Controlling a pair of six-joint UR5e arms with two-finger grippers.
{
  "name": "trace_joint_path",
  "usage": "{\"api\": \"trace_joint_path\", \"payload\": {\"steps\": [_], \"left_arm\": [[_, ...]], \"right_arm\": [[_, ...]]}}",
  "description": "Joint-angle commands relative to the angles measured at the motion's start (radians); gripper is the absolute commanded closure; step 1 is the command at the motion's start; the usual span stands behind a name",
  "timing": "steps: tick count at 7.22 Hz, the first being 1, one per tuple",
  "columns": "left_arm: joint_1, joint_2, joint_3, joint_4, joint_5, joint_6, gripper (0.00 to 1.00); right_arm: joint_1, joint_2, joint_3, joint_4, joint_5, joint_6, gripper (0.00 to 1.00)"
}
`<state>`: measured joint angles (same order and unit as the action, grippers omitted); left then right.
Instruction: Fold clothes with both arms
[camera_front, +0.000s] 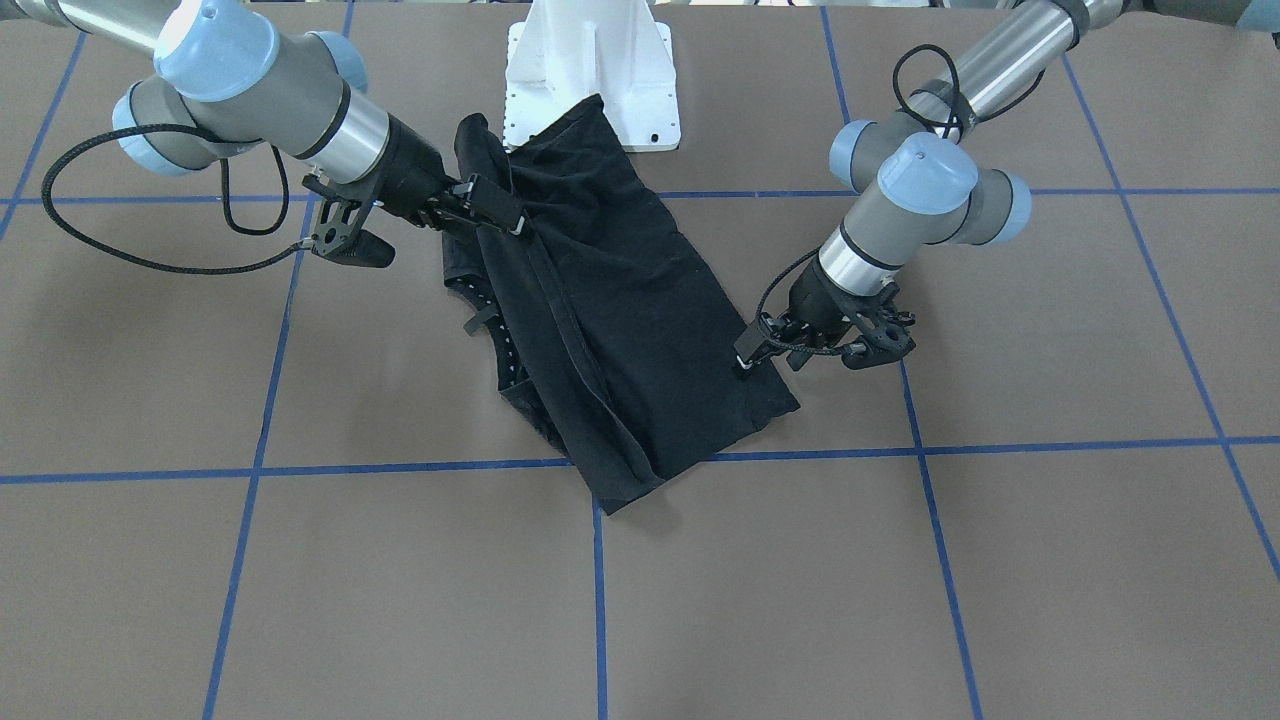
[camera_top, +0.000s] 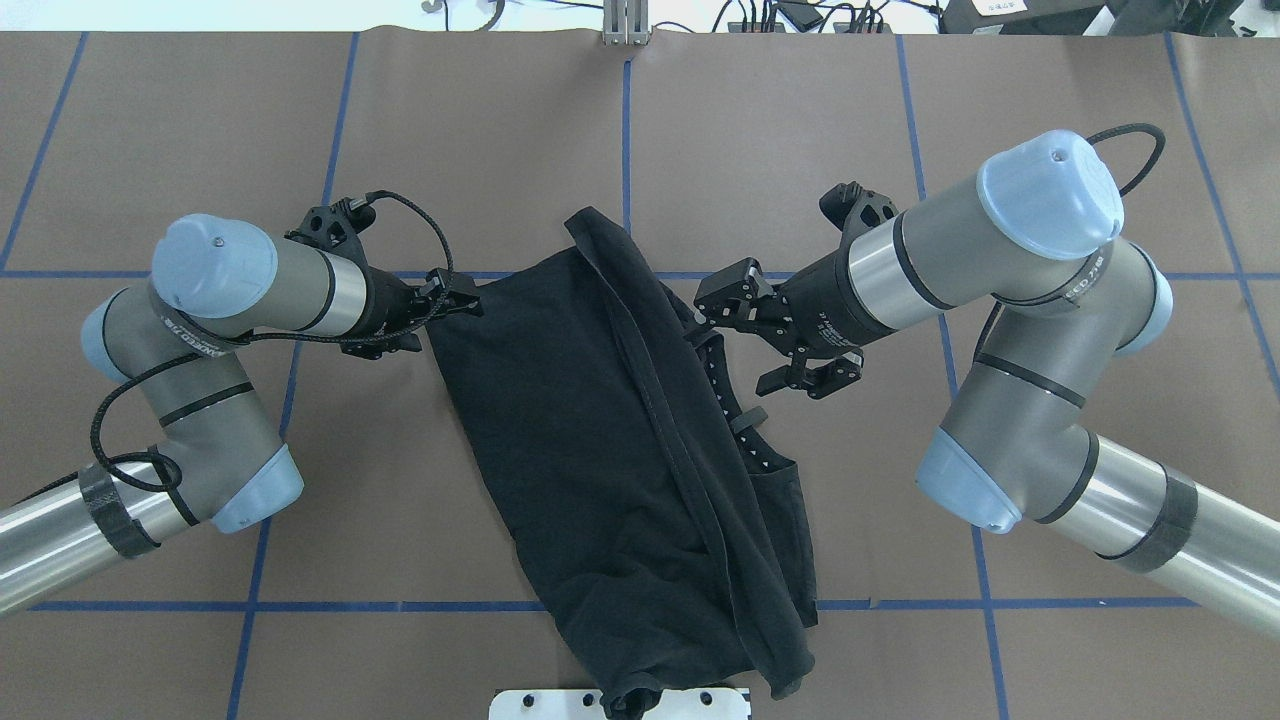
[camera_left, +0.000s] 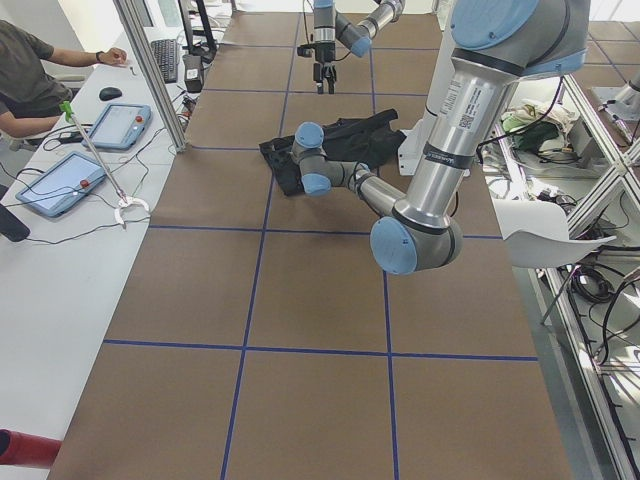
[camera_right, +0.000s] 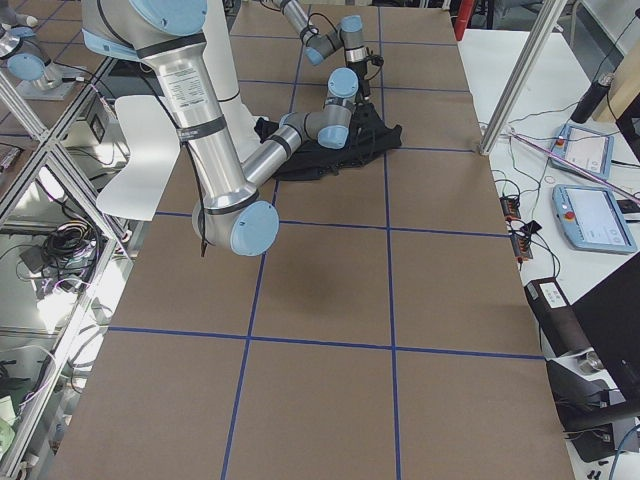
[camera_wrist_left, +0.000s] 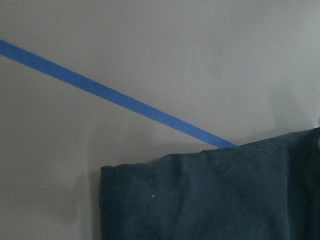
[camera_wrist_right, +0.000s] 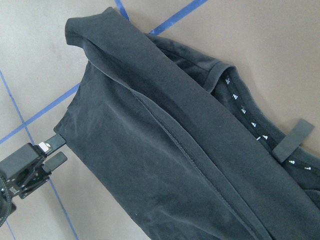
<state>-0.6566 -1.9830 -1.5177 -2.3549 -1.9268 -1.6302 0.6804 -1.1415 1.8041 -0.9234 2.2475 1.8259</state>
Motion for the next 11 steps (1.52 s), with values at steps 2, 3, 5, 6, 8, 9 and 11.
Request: {"api": "trace_joint_path", "payload": {"steps": [2,3,5,6,8,9,11], "left_arm": [[0.005,-0.011,0.039,0.002,0.028,0.001,0.06],[0.005,-0.011,0.04,0.002,0.028,0.001,0.15],[0.006,-0.014,0.047,-0.001,0.028,0.003,0.33],[0.008,-0.014,0.047,-0.001,0.026,0.001,0.55],[0.008,-0.023,0.038,-0.003,0.026,0.001,1.0],[0.008,-0.025,0.021,-0.003,0.014,-0.002,1.0],[-0.007,-0.036,0.031,0.002,0.023,0.006,1.0]], "right_arm": [[-0.001,0.003,0.0,0.002,-0.005,-0.002,0.0],[-0.001,0.002,0.0,0.002,-0.006,-0.002,0.0],[-0.001,0.003,0.0,0.002,-0.006,-0.002,0.0],[-0.001,0.002,0.0,0.002,-0.006,-0.002,0.0],[-0.001,-0.001,0.0,0.002,-0.006,-0.002,0.0],[-0.001,-0.001,0.0,0.003,-0.006,-0.002,0.0],[0.001,-0.003,-0.005,0.005,-0.022,-0.002,0.0]]}}
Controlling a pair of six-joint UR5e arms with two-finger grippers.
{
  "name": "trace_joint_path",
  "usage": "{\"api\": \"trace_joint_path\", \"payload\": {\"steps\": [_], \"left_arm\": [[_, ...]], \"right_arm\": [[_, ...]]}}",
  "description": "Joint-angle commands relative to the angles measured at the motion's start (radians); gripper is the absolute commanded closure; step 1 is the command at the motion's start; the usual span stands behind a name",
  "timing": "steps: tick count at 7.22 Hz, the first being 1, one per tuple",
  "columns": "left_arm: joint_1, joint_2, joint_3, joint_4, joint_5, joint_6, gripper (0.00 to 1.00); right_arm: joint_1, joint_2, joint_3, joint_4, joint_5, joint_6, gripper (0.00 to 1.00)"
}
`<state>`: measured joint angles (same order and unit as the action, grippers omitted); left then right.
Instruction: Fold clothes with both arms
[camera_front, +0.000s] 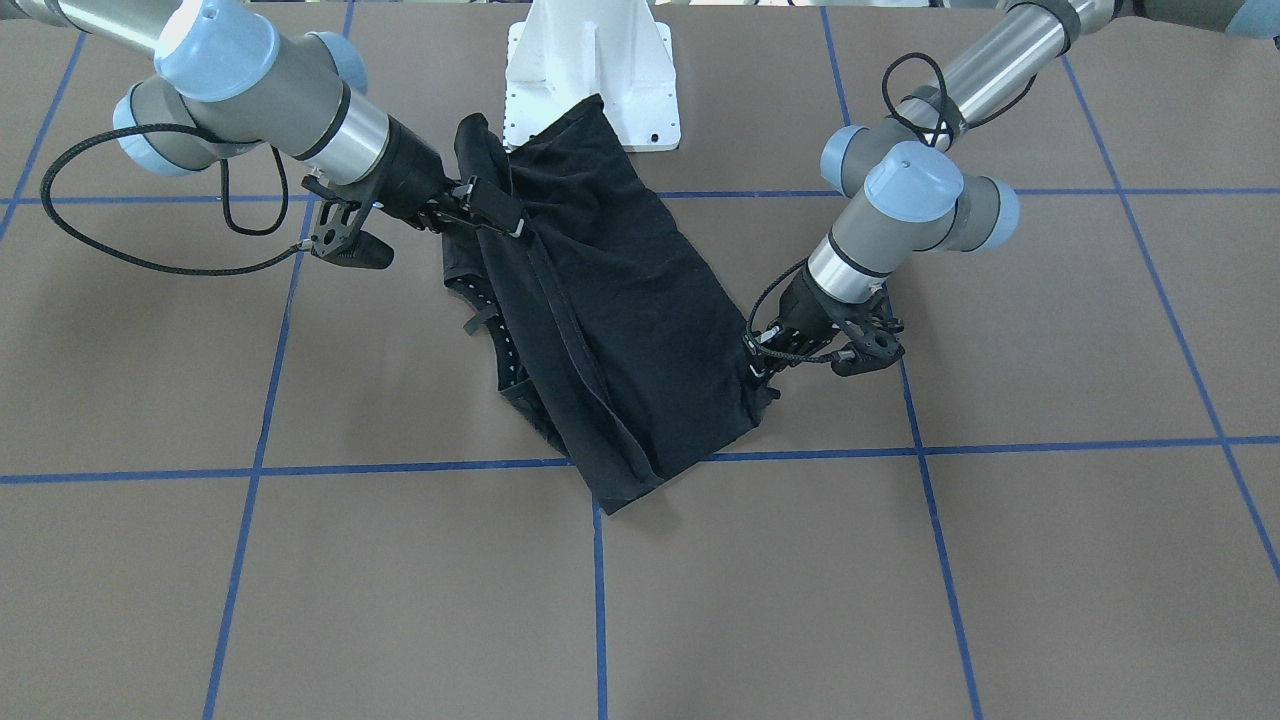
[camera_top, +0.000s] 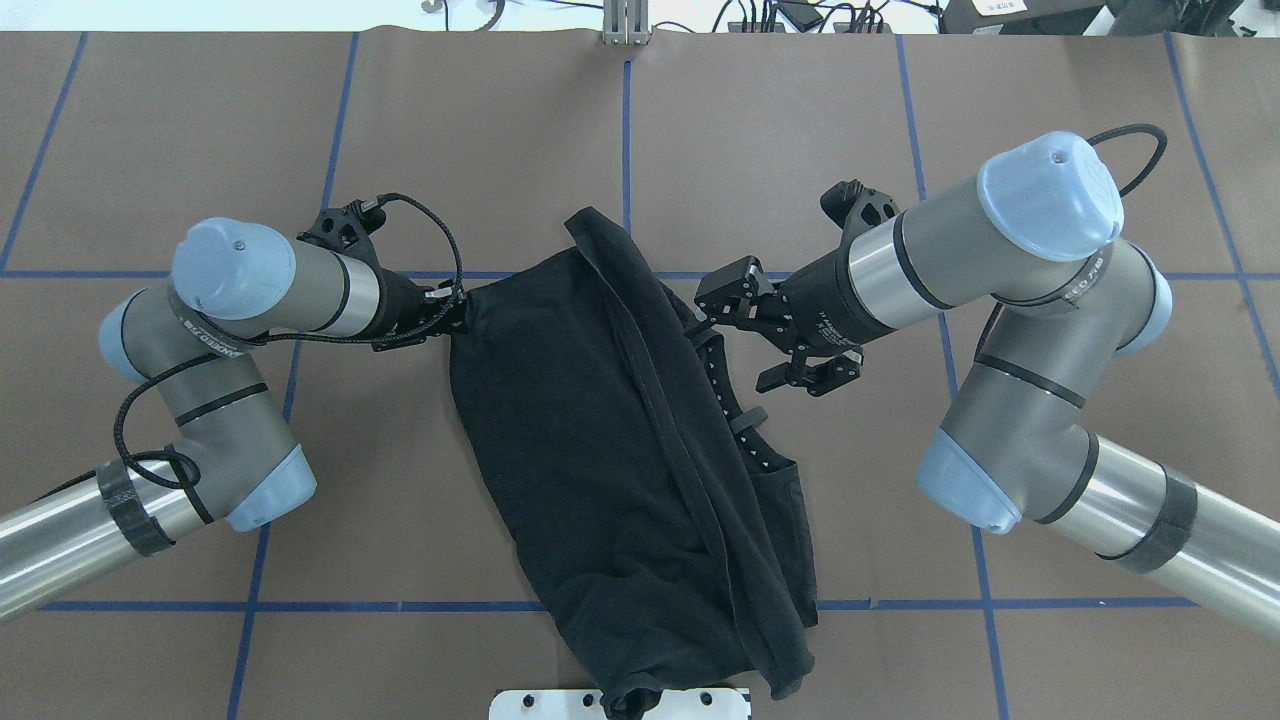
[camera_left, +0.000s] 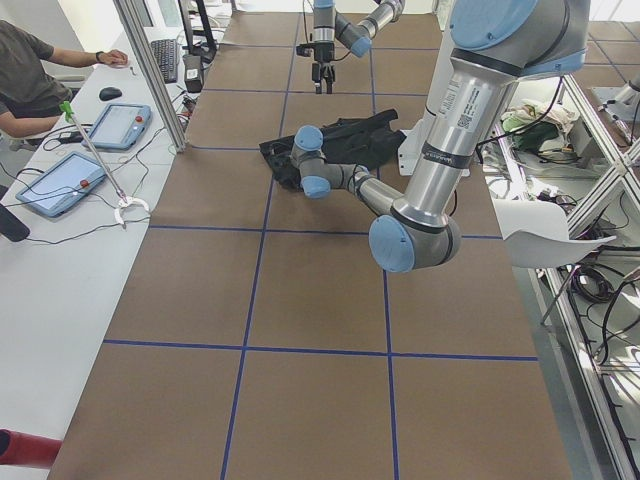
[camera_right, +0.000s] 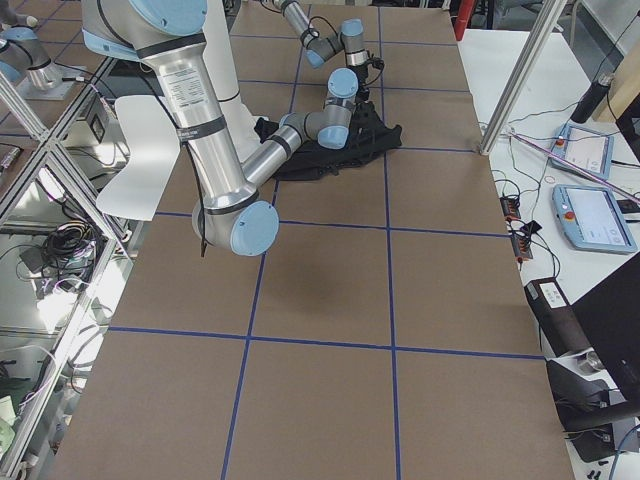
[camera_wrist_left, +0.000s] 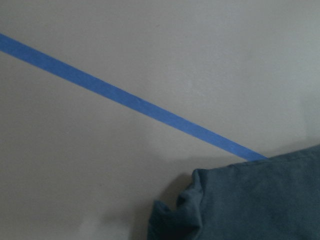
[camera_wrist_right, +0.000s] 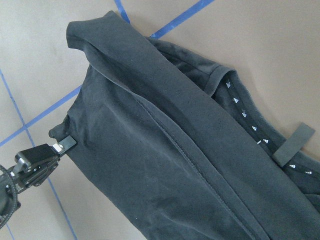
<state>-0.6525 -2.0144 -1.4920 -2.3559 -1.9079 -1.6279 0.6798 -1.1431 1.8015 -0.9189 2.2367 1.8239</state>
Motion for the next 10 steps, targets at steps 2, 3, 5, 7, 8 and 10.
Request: {"api": "trace_joint_path", "payload": {"steps": [2,3,5,7,8,10], "left_arm": [[-0.048,-0.112,0.152,-0.008,0.071,0.0,1.0],[-0.061,-0.204,0.285,-0.044,0.119,0.0,1.0],[-0.114,-0.246,0.442,-0.195,0.148,0.075,1.0],[-0.166,-0.285,0.492,-0.195,0.164,0.141,1.0],[-0.173,-0.32,0.518,-0.198,0.187,0.142,1.0],[-0.186,-0.331,0.524,-0.195,0.201,0.198,0.01]], "right_arm": [[0.001,-0.006,-0.007,0.002,-0.034,-0.002,0.0],[0.003,-0.007,-0.007,0.0,-0.041,-0.005,0.0],[0.004,-0.007,-0.024,-0.001,-0.045,-0.038,0.0],[0.007,-0.007,-0.028,-0.003,-0.055,-0.057,0.0],[0.007,-0.007,-0.03,-0.003,-0.058,-0.061,0.0],[0.006,-0.007,-0.039,-0.005,-0.068,-0.09,0.0]]}}
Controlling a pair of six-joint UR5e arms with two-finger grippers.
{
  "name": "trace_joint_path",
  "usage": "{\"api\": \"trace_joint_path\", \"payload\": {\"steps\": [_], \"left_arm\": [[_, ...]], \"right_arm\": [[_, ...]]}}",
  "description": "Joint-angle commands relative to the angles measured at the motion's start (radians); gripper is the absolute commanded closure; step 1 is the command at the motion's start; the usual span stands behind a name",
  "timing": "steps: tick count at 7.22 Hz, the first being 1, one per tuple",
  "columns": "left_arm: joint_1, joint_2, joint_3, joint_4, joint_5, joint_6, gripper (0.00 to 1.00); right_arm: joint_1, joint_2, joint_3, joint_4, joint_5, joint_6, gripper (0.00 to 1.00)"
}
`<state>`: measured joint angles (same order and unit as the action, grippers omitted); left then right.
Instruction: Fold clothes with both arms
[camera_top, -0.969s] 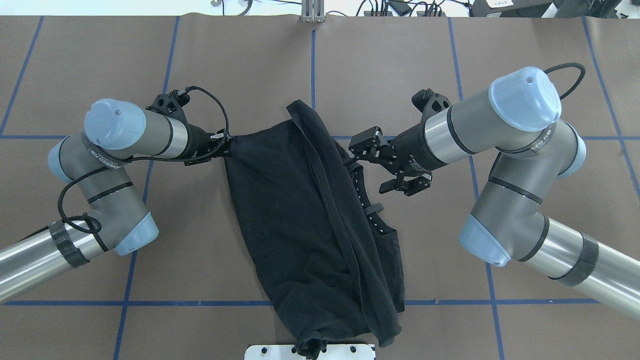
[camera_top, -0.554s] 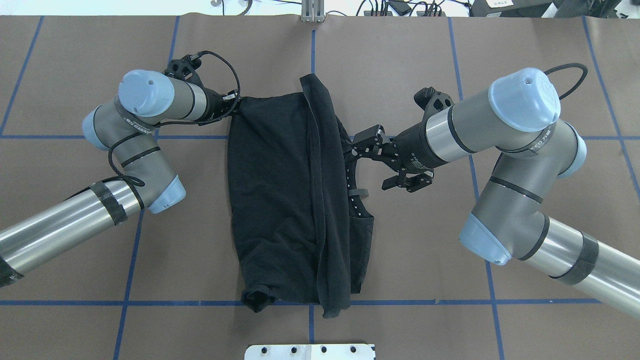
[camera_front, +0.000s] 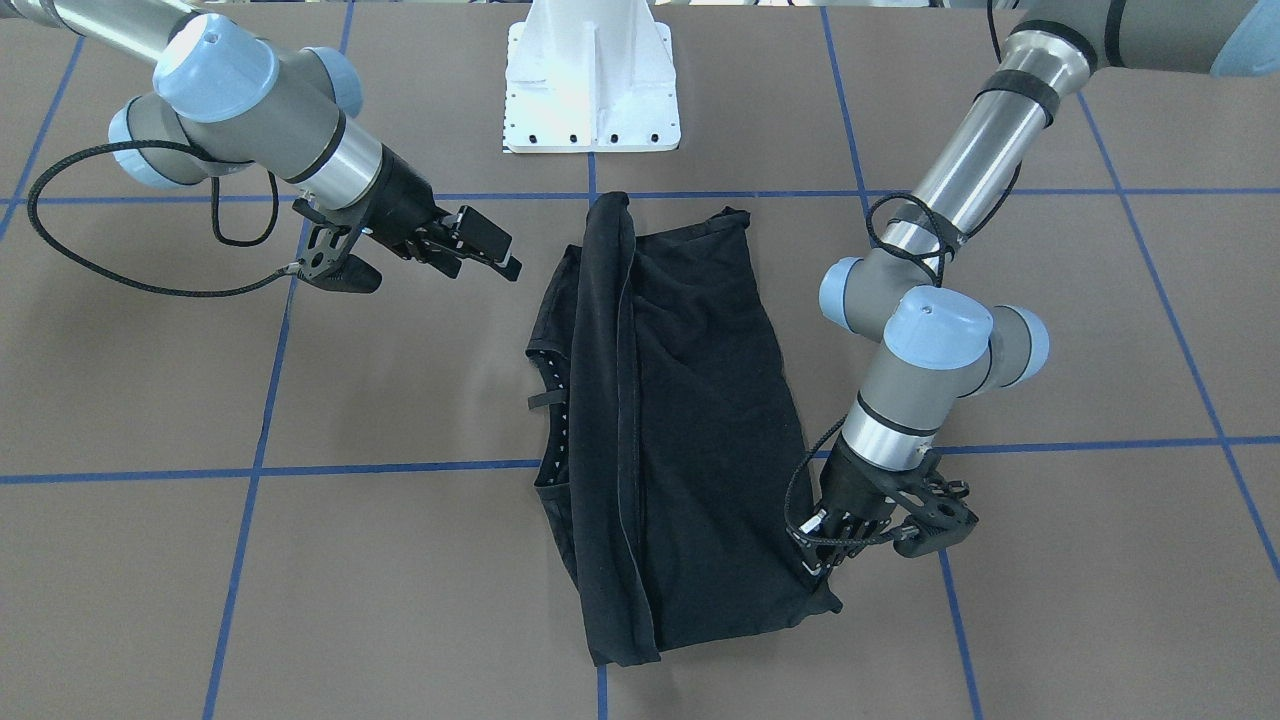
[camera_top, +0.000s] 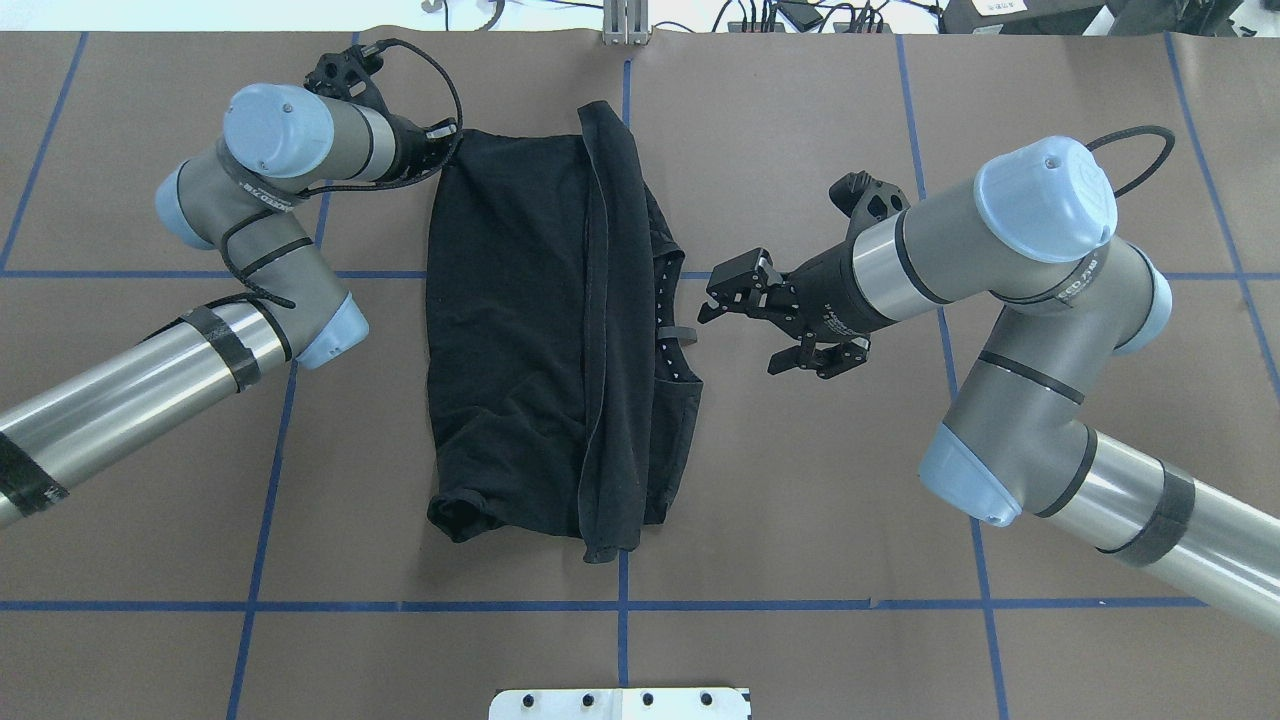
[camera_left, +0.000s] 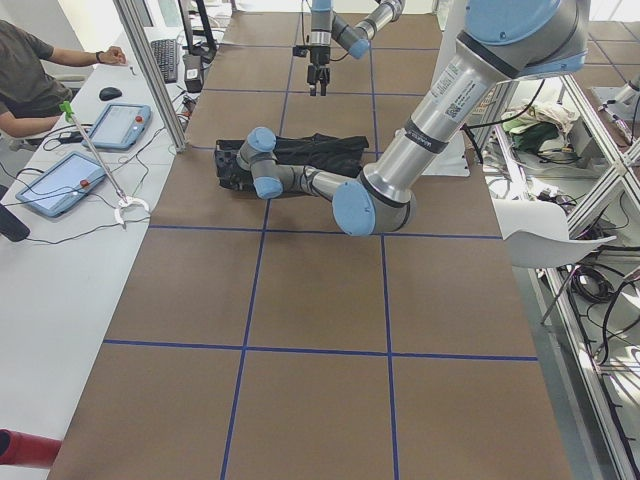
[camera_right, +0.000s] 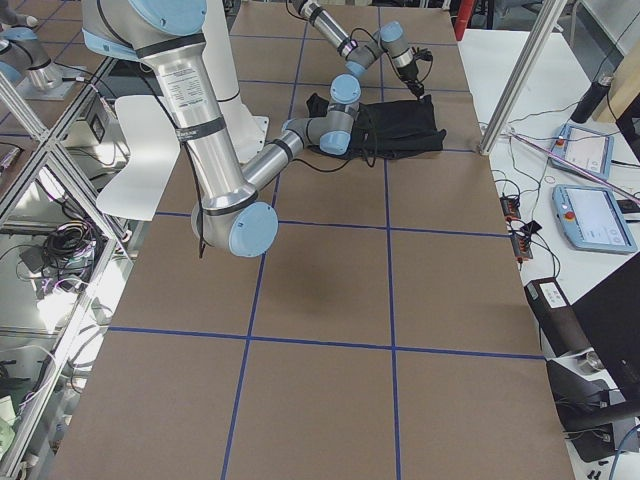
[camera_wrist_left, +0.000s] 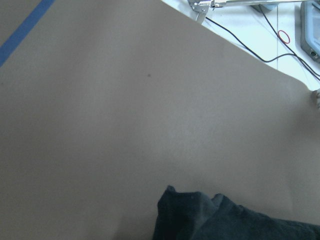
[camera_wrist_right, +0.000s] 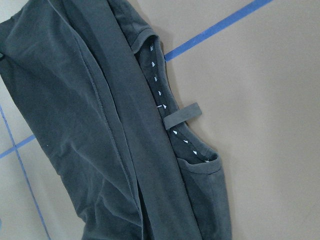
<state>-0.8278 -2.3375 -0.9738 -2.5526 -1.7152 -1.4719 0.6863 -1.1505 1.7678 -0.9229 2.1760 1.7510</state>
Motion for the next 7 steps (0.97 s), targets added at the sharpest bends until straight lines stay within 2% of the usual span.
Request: {"api": "trace_joint_path", "payload": {"steps": [1,3,5,6,7], "left_arm": [[-0.04,-0.006,0.006,0.003,0.002,0.059,0.0],[-0.089,0.016,-0.014,0.008,-0.017,0.169,0.0],[-0.09,0.142,-0.208,0.014,-0.136,0.17,0.0],[-0.091,0.206,-0.295,0.011,-0.205,0.168,0.0],[-0.09,0.254,-0.369,0.011,-0.214,0.163,0.0]], "right_arm": [[-0.001,0.0,-0.005,-0.002,-0.007,-0.042,0.0],[-0.011,0.006,-0.002,-0.004,-0.027,-0.076,0.0],[-0.057,0.012,0.007,-0.013,-0.115,-0.062,0.0],[-0.124,0.024,0.024,-0.077,-0.166,-0.064,0.0],[-0.192,0.072,0.028,-0.173,-0.256,-0.068,0.0]]}}
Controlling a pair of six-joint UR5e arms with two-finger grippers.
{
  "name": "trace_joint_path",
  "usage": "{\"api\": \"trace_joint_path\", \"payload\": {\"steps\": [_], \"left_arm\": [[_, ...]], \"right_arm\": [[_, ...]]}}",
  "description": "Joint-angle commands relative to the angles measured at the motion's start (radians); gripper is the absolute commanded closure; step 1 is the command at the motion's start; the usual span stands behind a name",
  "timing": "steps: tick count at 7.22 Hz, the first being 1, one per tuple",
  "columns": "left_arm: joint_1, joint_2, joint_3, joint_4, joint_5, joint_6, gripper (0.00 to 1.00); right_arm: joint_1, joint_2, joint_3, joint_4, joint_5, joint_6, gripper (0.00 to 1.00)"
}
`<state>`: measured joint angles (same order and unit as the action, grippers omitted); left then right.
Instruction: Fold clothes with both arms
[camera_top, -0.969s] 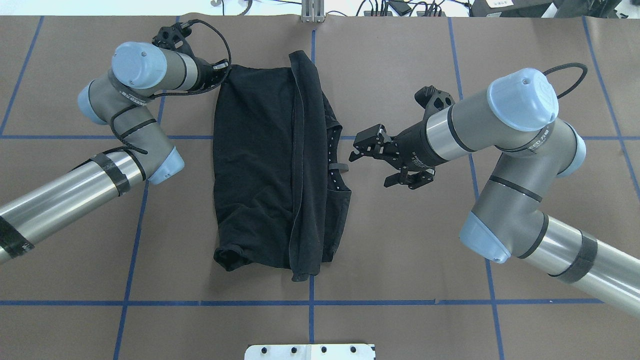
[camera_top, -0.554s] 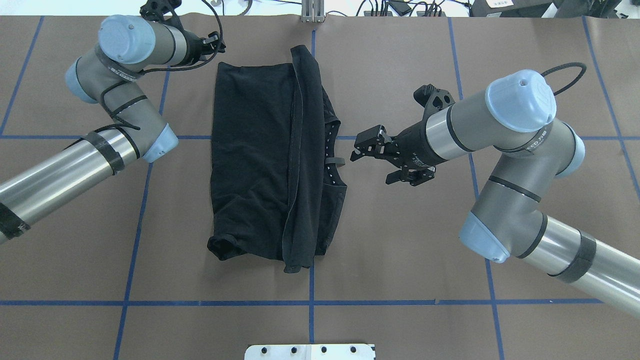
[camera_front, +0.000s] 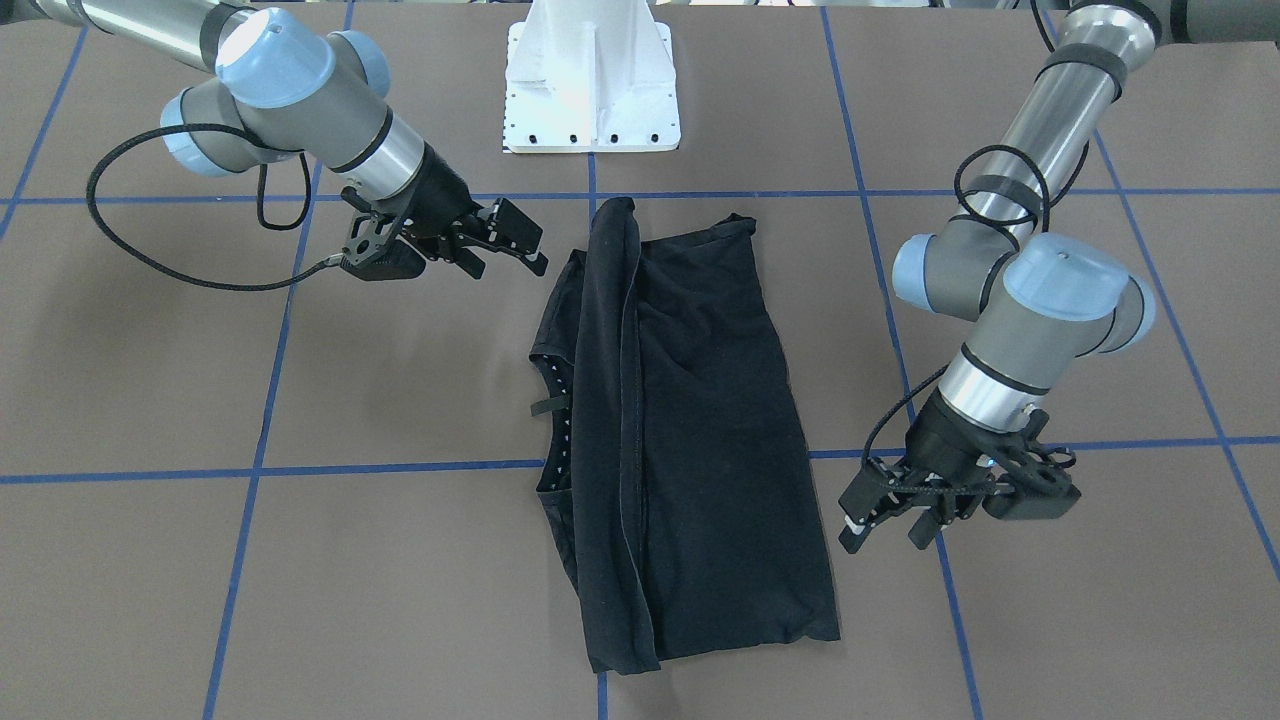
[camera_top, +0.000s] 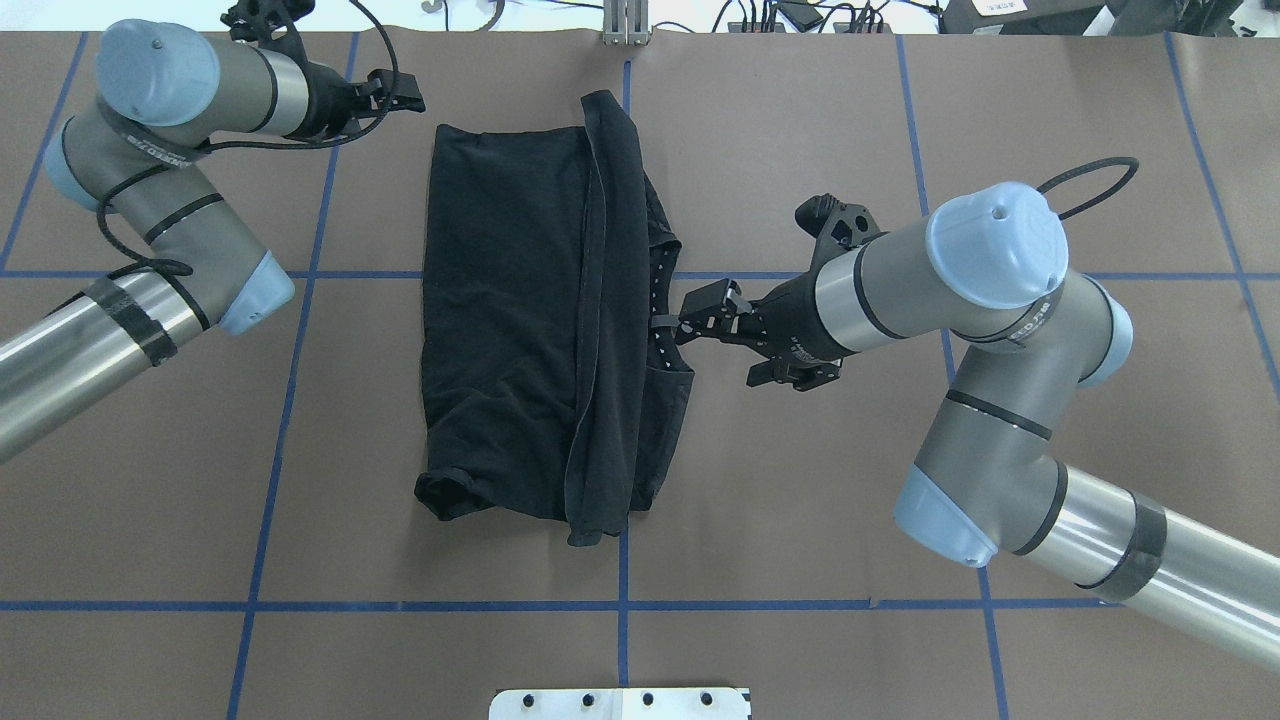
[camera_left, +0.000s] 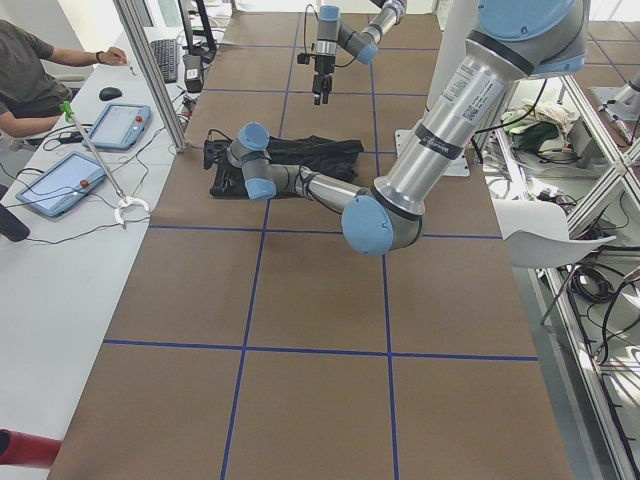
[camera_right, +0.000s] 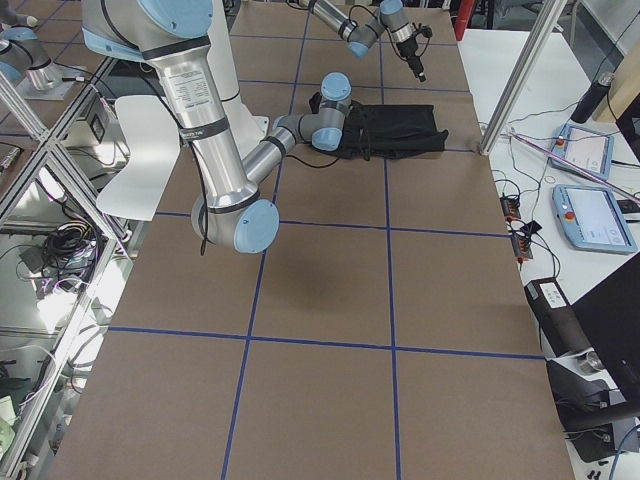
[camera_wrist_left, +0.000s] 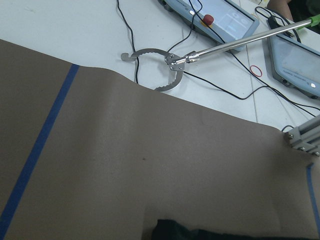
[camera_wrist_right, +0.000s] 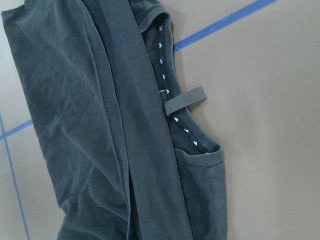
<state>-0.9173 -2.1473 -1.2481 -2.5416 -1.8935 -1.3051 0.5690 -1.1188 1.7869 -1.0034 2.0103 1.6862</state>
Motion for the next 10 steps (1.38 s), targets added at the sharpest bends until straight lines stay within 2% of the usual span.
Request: {"api": "trace_joint_path", "payload": {"steps": [1,2,3,7,9,10], "left_arm": [[0.008,0.095,-0.137,-0.003,-0.038,-0.012,0.0],[0.011,0.099,-0.151,-0.008,-0.039,-0.031,0.01],[0.011,0.101,-0.151,-0.009,-0.053,-0.034,0.02],[0.011,0.101,-0.149,-0.013,-0.055,-0.063,0.1],[0.011,0.099,-0.151,-0.013,-0.056,-0.071,0.1],[0.011,0.101,-0.149,-0.013,-0.055,-0.075,0.1]], "right_arm": [[-0.127,0.087,0.009,-0.151,-0.169,-0.006,0.0],[-0.15,0.105,0.009,-0.161,-0.188,-0.008,0.1],[-0.161,0.118,0.009,-0.161,-0.196,-0.008,0.99],[-0.247,0.143,-0.036,-0.155,-0.222,-0.066,1.0],[-0.247,0.161,-0.095,-0.134,-0.237,-0.082,1.0],[-0.247,0.193,-0.175,-0.083,-0.252,-0.083,1.0]]}}
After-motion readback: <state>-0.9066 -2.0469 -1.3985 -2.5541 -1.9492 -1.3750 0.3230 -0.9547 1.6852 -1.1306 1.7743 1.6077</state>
